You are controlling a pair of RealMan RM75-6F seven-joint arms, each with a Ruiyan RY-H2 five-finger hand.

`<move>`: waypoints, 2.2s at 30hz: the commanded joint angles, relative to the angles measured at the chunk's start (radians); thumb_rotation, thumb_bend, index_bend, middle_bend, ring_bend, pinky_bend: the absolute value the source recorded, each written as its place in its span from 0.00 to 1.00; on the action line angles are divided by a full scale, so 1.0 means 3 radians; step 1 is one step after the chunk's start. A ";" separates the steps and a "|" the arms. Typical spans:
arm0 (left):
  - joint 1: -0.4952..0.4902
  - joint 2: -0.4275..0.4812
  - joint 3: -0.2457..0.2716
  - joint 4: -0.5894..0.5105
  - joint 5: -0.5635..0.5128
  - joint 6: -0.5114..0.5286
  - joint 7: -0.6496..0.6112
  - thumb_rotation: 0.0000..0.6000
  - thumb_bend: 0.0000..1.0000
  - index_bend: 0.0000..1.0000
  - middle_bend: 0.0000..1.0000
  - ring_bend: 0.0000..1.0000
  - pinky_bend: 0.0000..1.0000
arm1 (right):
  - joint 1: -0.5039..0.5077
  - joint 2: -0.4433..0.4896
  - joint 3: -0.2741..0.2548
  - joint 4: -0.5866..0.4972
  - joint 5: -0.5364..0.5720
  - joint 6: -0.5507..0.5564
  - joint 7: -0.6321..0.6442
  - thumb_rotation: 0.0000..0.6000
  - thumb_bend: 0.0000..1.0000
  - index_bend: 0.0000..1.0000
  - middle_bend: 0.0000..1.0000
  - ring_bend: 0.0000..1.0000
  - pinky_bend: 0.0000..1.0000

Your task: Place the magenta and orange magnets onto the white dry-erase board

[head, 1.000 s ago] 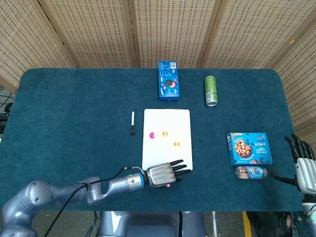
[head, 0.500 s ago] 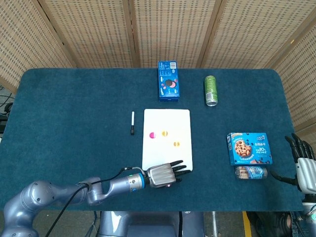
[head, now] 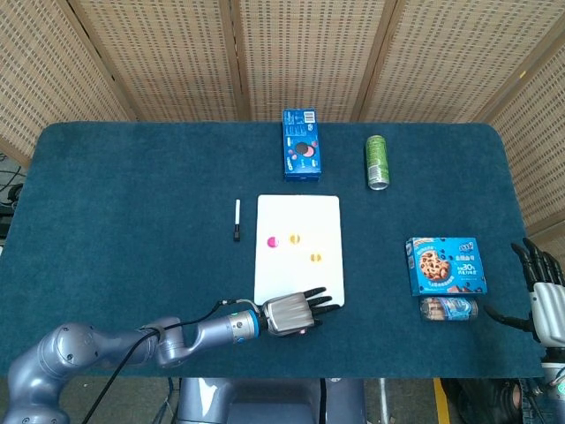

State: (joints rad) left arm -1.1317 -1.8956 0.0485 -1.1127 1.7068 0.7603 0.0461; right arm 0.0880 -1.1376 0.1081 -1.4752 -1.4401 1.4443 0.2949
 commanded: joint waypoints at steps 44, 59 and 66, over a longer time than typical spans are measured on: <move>-0.0230 0.0111 -0.0574 0.0499 -0.0720 -0.0365 -0.0163 1.00 0.33 0.53 0.00 0.00 0.00 | 0.0018 -0.0004 0.0002 0.0025 0.0021 -0.0077 0.0047 1.00 0.00 0.00 0.00 0.00 0.01; -0.0254 -0.0027 -0.0576 0.0775 -0.0852 -0.0502 -0.0238 1.00 0.33 0.53 0.00 0.00 0.00 | 0.0015 0.0002 0.0002 0.0033 0.0015 -0.0072 0.0081 1.00 0.00 0.00 0.00 0.00 0.01; -0.0262 -0.0057 -0.0584 0.0873 -0.0889 -0.0535 -0.0251 1.00 0.33 0.53 0.00 0.00 0.00 | 0.0019 -0.0001 0.0004 0.0034 0.0025 -0.0084 0.0068 1.00 0.00 0.00 0.00 0.00 0.01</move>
State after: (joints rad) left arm -1.2108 -1.9117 -0.1260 -0.8542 1.4430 0.6016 -0.0271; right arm 0.0935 -1.1380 0.1092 -1.4650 -1.4328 1.4192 0.3155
